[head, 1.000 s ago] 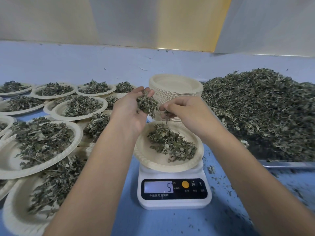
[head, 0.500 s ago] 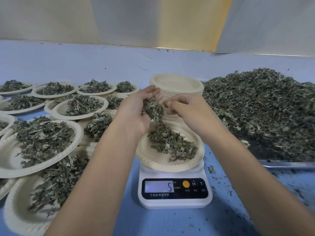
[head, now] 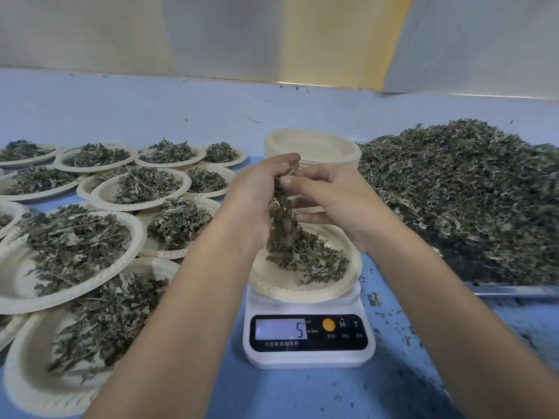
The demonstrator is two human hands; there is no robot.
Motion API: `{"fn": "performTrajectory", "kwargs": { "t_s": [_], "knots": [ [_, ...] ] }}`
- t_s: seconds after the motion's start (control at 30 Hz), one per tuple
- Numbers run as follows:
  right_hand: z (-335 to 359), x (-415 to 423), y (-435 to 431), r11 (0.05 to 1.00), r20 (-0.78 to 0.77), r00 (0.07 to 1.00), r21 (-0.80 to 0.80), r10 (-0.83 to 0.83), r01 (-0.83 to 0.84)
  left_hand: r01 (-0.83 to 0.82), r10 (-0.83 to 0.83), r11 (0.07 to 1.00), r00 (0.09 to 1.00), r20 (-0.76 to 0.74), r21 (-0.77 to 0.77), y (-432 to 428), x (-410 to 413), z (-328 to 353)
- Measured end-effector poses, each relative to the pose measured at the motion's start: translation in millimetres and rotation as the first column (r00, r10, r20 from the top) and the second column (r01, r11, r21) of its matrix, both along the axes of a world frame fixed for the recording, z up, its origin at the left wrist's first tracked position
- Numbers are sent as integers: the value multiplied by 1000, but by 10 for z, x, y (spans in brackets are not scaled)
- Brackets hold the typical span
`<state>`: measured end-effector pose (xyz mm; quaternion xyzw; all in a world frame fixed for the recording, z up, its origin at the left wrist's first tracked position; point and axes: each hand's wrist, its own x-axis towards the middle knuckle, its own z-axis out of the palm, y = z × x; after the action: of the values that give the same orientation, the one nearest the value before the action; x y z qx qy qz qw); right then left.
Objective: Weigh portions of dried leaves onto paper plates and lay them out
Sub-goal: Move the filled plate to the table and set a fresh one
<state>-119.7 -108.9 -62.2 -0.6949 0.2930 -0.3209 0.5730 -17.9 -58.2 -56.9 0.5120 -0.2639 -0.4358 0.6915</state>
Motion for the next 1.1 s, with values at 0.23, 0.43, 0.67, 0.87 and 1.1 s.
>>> {"fn": "performTrajectory", "kwargs": {
  "t_s": [0.23, 0.43, 0.67, 0.87, 1.1],
  "knots": [
    [14, -41, -49, 992, -96, 994, -123, -51, 39, 46, -46, 999, 996, 71, 0, 40, -48, 10],
    [28, -75, -88, 979, -143, 980, -170, -138, 113, 41, -43, 999, 992, 116, 18, 55, -39, 34],
    [44, -70, -78, 985, -132, 983, -132, -125, 107, 81, -81, 997, 994, 78, 1, 104, -32, 68],
    [34, -75, -106, 987, -86, 987, -98, -137, 129, 77, -76, 997, 993, 85, -5, 123, -32, 75],
    [15, -54, -82, 990, -103, 990, -117, -94, 81, 81, -81, 997, 993, 81, 0, 124, -58, 72]
  ]
}}
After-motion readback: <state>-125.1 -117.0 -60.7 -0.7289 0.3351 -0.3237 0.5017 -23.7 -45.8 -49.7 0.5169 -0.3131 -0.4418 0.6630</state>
